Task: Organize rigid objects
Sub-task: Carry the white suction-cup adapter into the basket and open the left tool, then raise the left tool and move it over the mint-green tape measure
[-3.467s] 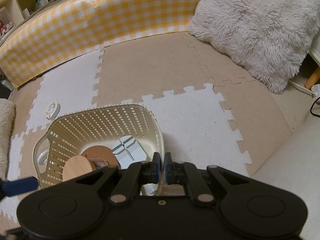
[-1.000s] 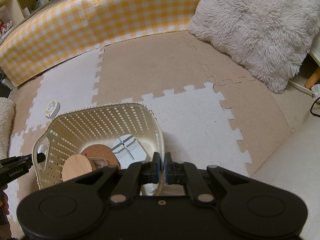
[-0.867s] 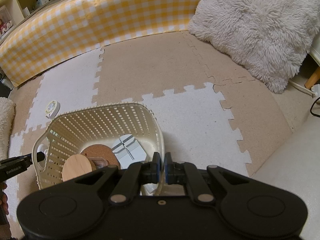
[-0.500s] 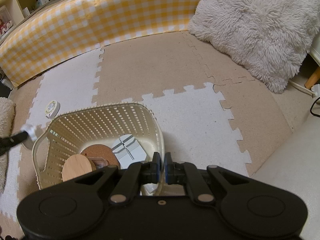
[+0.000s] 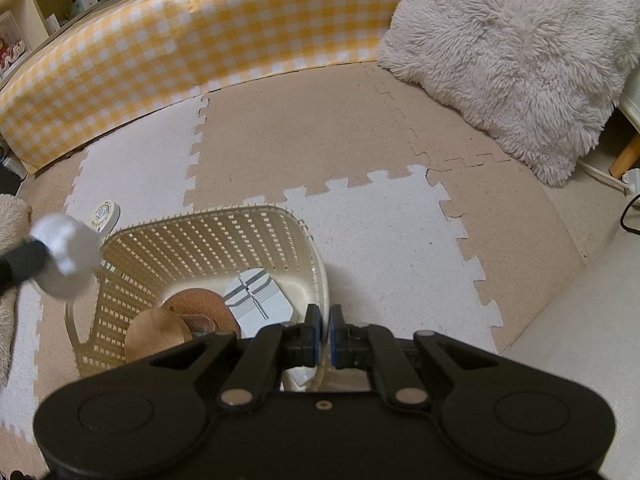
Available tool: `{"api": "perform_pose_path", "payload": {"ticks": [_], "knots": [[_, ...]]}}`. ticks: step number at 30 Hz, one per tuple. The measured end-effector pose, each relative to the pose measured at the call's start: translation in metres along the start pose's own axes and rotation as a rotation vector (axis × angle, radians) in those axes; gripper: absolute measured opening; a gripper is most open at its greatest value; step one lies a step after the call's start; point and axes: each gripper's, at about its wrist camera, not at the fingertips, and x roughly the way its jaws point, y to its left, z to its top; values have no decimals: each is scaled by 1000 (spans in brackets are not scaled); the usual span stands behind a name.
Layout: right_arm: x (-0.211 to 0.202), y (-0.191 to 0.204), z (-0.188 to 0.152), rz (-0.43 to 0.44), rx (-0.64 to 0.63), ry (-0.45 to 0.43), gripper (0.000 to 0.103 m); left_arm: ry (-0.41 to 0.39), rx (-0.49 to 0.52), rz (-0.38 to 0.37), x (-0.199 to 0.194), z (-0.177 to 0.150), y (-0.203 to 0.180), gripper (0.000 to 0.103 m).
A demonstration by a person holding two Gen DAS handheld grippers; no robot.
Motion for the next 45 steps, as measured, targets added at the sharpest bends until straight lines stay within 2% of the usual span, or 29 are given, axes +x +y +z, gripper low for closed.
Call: {"api": "perform_pose_path", "payload": {"ticks": [9,14,21,25,29,33,35,38,41,42,45], "knots": [[0,-2,0,0,-1,0,5,118,68,-15,40,-25,-9,10],[0,-2,0,-1,-2,0,5,152,78,-34,57,-34,-9,10],[0,-2,0,-4,-4,1,5,158,108,23,68,-39,-7,11],[0,-1,-1,-6,-5,2,5,163,114,48,68,-39,-5,23],[0,-1,-1,-6,-5,2,5,172,135,66,67,-36,-8,30],[0,-1,-1,-5,-5,3,5,198,175,96,65,-37,-13,48],[0,-1,0,-4,-5,3,5,212,199,106,64,-38,-16,50],[-1,-1,0,-3,-5,3,5,222,225,112,62,-38,-21,58],[0,0,0,-2,-4,3,5,223,250,113,60,-38,-28,71],[0,0,0,-3,-4,3,5,222,259,119,60,-38,-31,79],[-1,-1,0,-2,-3,3,5,196,285,132,55,-37,-38,83]]}}
